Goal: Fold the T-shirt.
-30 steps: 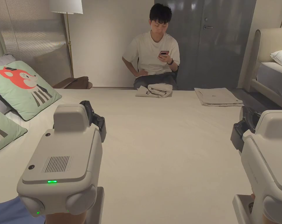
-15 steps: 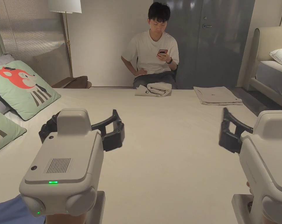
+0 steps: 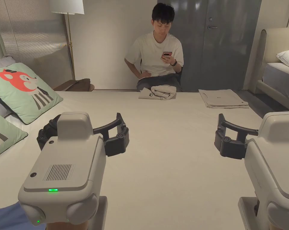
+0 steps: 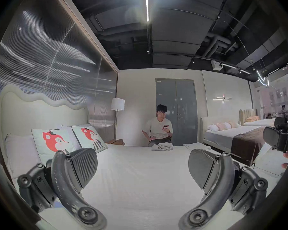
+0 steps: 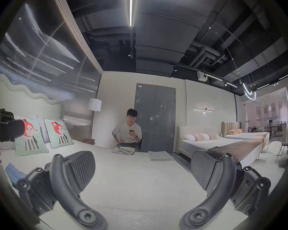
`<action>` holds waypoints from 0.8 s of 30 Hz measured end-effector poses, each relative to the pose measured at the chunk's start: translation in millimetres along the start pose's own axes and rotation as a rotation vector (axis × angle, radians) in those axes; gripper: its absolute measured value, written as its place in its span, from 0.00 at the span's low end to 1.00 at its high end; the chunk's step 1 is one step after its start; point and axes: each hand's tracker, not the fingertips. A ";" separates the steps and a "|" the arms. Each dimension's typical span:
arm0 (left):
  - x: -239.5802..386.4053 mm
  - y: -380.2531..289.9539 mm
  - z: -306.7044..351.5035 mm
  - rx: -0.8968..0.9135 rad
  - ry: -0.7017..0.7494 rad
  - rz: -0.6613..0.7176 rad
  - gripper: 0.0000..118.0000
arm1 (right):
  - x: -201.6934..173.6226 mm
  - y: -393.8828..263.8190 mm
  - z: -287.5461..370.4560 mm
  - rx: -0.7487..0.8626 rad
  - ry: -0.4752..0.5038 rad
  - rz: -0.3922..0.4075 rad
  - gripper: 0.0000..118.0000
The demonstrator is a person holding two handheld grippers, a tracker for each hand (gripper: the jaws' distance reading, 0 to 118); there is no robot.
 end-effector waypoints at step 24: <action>0.2 -1.6 3.8 0.006 0.006 0.009 0.93 | -3.1 -1.1 1.9 -0.016 0.022 0.008 0.97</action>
